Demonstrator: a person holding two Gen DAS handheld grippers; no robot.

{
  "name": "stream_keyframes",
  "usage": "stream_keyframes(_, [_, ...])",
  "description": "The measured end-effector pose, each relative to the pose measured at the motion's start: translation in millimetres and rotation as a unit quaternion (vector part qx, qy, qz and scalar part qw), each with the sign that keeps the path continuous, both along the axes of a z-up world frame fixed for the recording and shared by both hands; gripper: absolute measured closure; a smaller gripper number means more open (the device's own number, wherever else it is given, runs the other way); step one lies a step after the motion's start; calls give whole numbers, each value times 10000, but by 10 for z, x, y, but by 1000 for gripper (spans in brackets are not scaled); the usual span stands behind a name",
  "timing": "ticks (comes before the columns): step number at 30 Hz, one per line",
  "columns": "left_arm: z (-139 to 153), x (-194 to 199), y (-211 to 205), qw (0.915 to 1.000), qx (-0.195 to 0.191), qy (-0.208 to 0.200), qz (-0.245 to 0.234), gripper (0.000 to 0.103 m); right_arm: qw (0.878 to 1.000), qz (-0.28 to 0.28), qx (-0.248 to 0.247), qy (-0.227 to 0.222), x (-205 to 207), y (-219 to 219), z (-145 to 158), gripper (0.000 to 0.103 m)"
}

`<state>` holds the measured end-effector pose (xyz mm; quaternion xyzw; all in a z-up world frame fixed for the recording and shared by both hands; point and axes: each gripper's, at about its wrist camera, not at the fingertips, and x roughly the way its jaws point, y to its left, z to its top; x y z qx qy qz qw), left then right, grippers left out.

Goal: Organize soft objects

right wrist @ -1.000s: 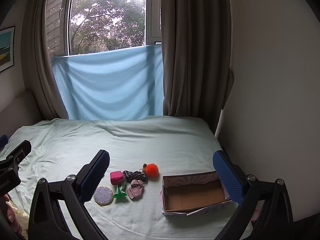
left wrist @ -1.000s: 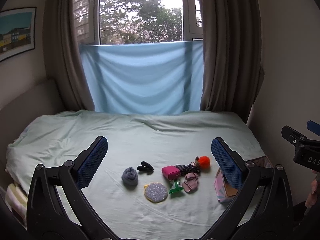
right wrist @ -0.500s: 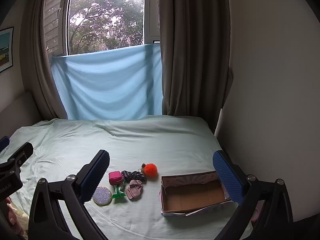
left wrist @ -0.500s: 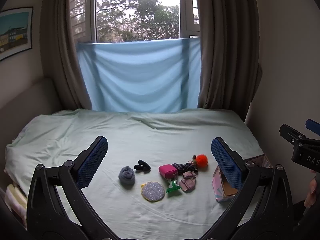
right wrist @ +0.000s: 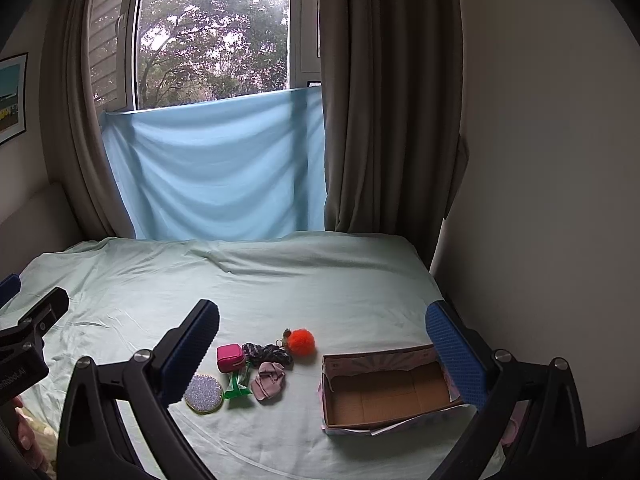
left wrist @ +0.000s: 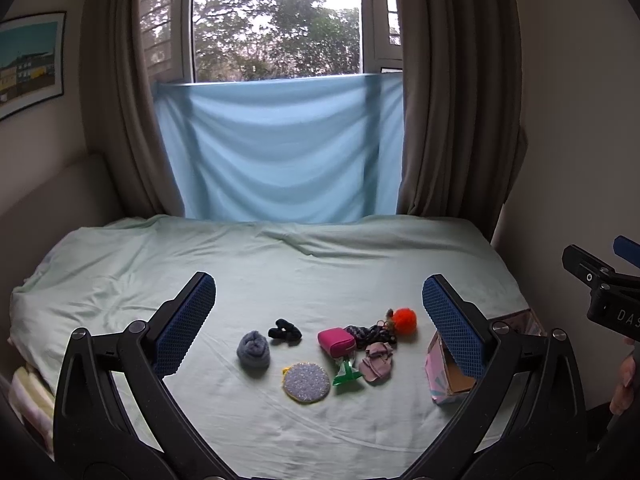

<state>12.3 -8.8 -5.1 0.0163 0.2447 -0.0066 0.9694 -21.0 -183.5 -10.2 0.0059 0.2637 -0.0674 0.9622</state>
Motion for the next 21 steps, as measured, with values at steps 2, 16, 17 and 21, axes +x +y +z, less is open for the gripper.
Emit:
stream_keyframes(2, [1, 9, 7, 10000, 2, 5, -2, 0, 10000, 1, 5, -2, -1, -7, -4, 0])
stream_keyframes(16, [-16, 29, -56, 10000, 48, 15, -14, 0, 10000, -1, 11, -7, 28, -41, 13, 0])
stream_keyframes(17, [-18, 24, -59, 10000, 46, 12, -13, 0, 10000, 0, 9, -7, 29, -45, 14, 0])
stream_keyframes(21, [-8, 19, -65, 10000, 38, -7, 1, 0, 10000, 13, 38, -13, 40, -66, 15, 0])
